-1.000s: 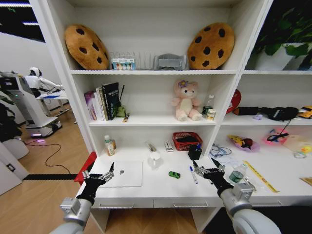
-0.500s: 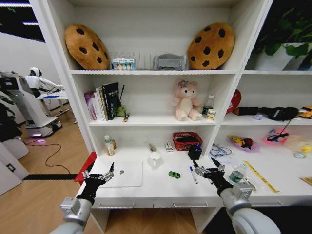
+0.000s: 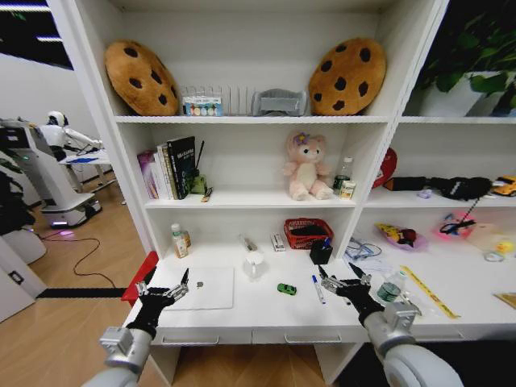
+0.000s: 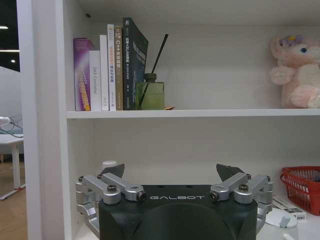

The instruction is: Organize the objects on the table.

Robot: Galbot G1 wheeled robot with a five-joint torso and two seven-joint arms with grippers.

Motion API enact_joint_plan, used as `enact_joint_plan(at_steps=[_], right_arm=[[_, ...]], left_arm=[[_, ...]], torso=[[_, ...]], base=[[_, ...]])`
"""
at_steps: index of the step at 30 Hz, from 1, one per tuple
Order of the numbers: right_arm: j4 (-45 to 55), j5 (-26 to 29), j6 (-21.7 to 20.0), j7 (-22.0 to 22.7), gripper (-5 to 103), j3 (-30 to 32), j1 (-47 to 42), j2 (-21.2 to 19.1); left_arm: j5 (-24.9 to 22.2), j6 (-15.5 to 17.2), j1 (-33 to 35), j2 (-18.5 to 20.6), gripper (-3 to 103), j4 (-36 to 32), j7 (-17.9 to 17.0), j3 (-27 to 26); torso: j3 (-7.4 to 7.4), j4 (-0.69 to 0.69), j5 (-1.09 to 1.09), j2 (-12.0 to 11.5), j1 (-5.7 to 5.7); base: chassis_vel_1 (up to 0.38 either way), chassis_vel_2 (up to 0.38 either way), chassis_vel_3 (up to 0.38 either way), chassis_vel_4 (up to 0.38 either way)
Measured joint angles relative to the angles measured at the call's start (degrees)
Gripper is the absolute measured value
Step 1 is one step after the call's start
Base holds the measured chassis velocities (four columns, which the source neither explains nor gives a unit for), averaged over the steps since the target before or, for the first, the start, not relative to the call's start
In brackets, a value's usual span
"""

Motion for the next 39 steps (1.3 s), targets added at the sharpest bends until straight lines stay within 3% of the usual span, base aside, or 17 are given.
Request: enact_joint_plan(at_steps=[14,22,37,38,39], right_arm=[[0.8,0.0,0.1,0.0,100,0.1,-0.6,0.0],[0.8,-0.9,1.2,-0.1,100,-0.1,-1.1,0.2],[-0.5,-3.0,0.9,-3.2,100,-1.8,-1.3,-1.9],[-1.2,-3.3,0.9,-4.9,100,-2.3,-1.2,-3.2],[-2.8,-3.5,1.0,-9.9,100,-2.8,-0.8,-7.1]], left_arm=[[0.0,0.0,0.0,0.0,100,0.0,0.0,0.0],[0.0,0.0,0.0,0.0,100,0.0,0.0,0.0],[0.0,0.0,0.0,0.0,100,0.0,0.0,0.0],[0.0,0.0,0.0,0.0,100,0.0,0.0,0.0],[0.0,0.0,0.0,0.0,100,0.0,0.0,0.0]], torso=[[0.0,-0.01,-0.04,0.0,0.0],[0.0,-0.01,0.05,0.0,0.01],[0.0,0.01,-0.03,0.0,-0.01],[0.0,0.0,-0.01,0.0,-0.01],[0.0,-0.01,0.01,0.0,0.0]], base=[[-0.226,-0.229,0.23,0.223],[-0.263,-0.273,0.299,0.287],[0.02,0.005,0.009,-0.012],[0.0,0.0,0.0,0.0],[0.0,0.0,0.0,0.0]])
